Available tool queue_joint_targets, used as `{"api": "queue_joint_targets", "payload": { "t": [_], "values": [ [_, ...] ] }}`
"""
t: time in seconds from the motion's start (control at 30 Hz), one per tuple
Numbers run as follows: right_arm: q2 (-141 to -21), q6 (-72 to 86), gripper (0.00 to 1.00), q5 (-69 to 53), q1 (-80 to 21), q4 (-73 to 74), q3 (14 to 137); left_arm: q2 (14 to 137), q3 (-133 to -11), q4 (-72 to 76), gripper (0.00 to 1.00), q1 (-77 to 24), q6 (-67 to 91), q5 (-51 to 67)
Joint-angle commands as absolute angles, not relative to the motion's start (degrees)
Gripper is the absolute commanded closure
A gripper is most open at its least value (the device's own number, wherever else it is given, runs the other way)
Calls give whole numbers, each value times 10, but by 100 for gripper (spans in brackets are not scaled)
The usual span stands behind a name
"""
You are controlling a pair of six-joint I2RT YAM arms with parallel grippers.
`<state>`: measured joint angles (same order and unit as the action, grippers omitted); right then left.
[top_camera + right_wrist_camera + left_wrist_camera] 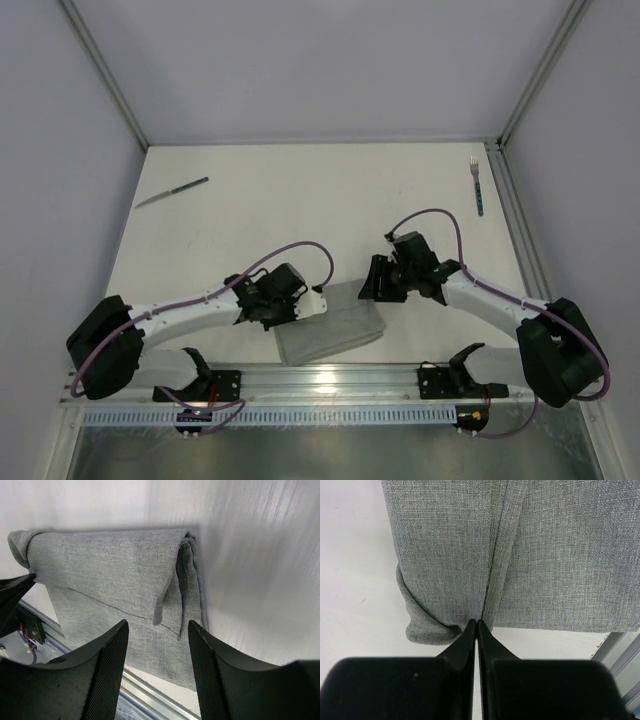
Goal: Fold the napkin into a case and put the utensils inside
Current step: Fold the lower triangle-folded napkin at the center of the board.
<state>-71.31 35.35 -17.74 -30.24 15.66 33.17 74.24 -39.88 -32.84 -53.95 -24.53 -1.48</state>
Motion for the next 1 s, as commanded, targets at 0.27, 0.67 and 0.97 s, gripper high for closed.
{"api": "queue_joint_targets", "payload": {
  "t": [0.27, 0.67, 0.97],
  "values": [
    [-799, 380, 49, -207, -295, 71, 361, 726, -396, -315, 100, -541, -258, -16],
    [-838, 369, 81, -215, -295, 40, 365, 728, -397, -310, 100, -541, -260, -25],
    [-857, 319, 97, -219, -273, 36, 430, 722, -420, -318, 100, -538, -230, -28]
  ]
}}
